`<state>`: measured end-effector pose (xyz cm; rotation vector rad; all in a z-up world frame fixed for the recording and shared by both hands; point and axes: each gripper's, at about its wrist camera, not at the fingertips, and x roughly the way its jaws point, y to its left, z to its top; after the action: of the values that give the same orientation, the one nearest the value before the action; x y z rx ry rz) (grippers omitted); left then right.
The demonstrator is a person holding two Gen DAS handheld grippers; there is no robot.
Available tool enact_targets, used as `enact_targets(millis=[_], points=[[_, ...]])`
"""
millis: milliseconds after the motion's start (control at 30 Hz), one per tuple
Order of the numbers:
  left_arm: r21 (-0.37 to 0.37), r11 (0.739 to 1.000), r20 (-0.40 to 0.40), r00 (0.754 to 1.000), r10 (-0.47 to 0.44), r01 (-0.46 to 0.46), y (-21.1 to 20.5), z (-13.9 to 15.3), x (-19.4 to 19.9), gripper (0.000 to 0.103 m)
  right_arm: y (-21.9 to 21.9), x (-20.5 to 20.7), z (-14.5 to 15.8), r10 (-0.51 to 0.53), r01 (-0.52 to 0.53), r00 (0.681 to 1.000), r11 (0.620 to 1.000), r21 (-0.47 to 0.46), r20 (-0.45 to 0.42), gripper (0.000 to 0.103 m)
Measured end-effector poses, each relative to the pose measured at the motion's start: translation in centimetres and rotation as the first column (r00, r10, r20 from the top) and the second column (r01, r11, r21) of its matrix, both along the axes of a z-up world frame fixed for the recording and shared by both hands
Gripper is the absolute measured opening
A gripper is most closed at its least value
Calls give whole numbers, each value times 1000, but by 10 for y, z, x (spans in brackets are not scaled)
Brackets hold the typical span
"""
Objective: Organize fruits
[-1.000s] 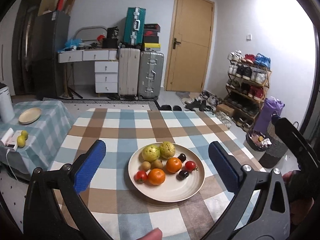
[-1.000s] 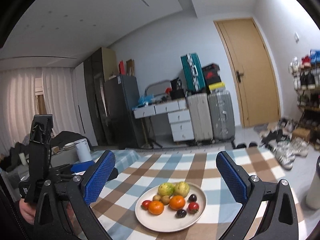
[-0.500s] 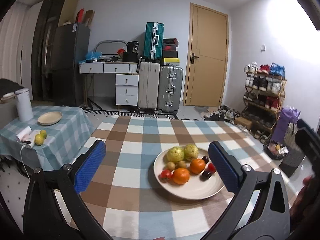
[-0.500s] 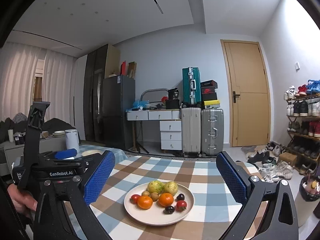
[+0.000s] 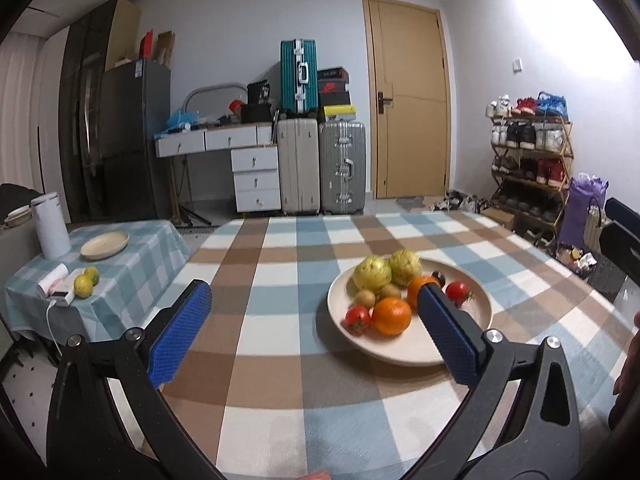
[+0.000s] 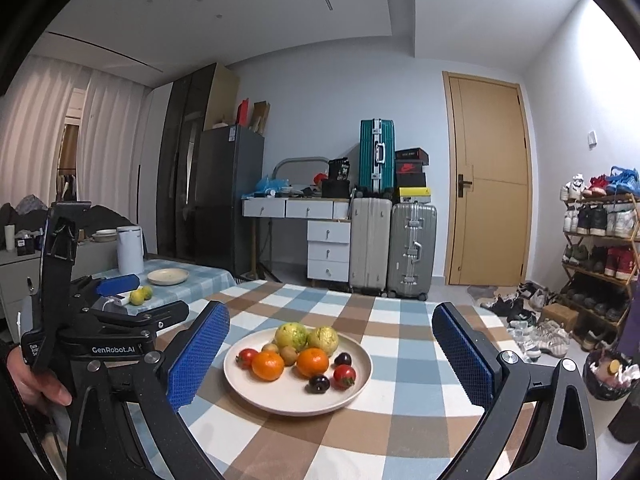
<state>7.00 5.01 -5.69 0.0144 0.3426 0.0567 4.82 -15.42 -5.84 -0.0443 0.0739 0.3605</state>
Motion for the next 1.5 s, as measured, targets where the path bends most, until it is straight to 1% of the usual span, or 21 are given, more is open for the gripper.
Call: enact_targets(millis=[133,233,400,500,600,667,700,733,800,867,900,967,1500], points=[[1,1000,-18,1000,16,-16,3,-11,3,103,2,7,-5,-4,4,1000,1000,-3,-28,103],[0,1000,-8,1000,20,-20,4,-13,6,103,2,10,-9,1,-2,999,1000,-7,-34,103],[21,1000,-20,1000,4,-4,0,-14,9,103,3,18,-17,10,-10,998,1000,1,-55,103],[16,999,-22,999,28,-28,0,-15,9,103,2,24,-20,30,-30,996,1000,6,-84,103],[-5,1000,-12,1000,17,-17,2,-13,6,103,6,28,-22,62,-62,992,998,1,-111,103],[-15,1000,6,1000,0,0,3,-13,4,103,12,36,-26,64,-68,987,997,-23,-150,103],[-18,1000,16,1000,-7,7,3,-13,2,103,18,43,-29,63,-73,981,996,-47,-186,103],[-23,1000,19,1000,-11,12,4,-13,2,103,20,46,-30,63,-76,978,995,-57,-199,103],[-30,1000,20,1000,-10,11,6,-13,3,103,22,46,-31,91,-105,976,993,-61,-199,103],[-25,1000,20,1000,-11,12,6,-13,3,103,19,44,-31,96,-105,979,994,-42,-181,103],[-25,1000,19,1000,-11,12,8,-14,4,103,17,44,-32,93,-101,980,994,-32,-177,103],[-28,1000,21,1000,-10,10,6,-13,2,103,19,46,-33,68,-77,980,996,-39,-185,103],[-28,1000,21,1000,-5,6,7,-13,3,103,19,47,-34,69,-77,980,996,-40,-185,103]])
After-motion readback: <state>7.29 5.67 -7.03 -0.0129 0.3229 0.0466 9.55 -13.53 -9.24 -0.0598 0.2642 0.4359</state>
